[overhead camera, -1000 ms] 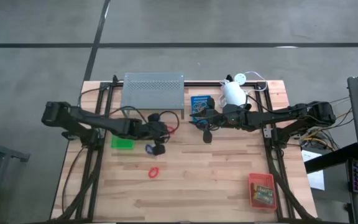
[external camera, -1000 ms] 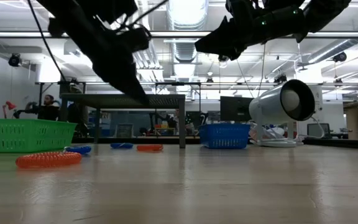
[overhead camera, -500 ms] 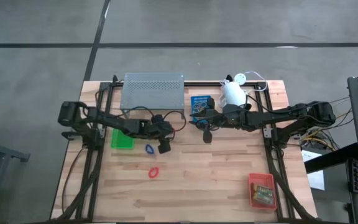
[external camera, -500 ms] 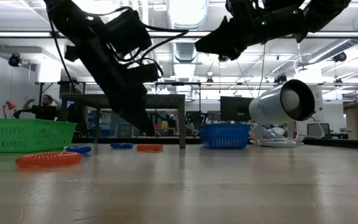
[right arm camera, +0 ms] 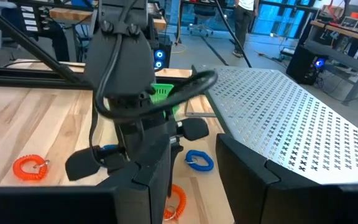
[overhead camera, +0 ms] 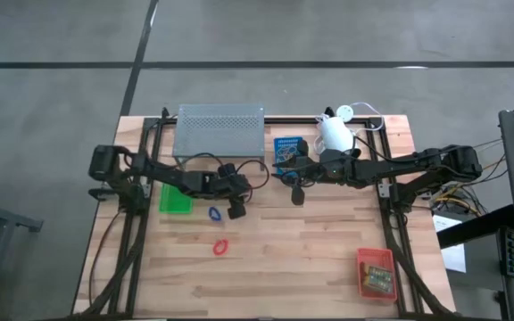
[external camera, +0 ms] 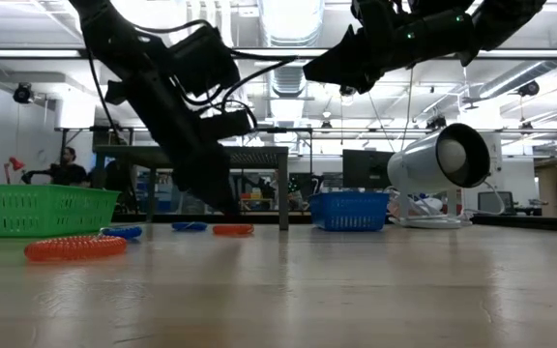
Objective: Pick & Place Office Desk Supplies
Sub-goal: Put the orange spring keychain into the green bin
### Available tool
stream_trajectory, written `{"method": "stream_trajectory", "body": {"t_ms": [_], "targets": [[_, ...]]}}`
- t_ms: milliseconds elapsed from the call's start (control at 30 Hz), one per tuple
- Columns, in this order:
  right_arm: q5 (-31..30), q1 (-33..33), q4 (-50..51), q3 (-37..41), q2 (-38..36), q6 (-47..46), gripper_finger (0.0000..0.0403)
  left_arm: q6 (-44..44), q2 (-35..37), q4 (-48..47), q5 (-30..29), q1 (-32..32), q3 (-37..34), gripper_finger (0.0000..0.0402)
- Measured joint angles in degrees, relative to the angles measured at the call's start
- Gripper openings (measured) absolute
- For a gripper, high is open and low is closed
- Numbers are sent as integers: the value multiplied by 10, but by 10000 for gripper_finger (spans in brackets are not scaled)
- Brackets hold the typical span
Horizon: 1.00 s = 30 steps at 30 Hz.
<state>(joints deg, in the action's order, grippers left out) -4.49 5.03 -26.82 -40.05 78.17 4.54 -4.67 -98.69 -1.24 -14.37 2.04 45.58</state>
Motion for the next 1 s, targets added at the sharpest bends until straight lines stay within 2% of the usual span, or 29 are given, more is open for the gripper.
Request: {"method": "stream_trajectory", "body": {"t_ms": [600, 1000], "targets": [[0, 0, 0, 0, 0, 0, 127, -12, -31, 5, 0, 20, 1, 149], [0, 0, 0, 0, 0, 0, 127, -9, -31, 1, 7, 20, 0, 89]]}}
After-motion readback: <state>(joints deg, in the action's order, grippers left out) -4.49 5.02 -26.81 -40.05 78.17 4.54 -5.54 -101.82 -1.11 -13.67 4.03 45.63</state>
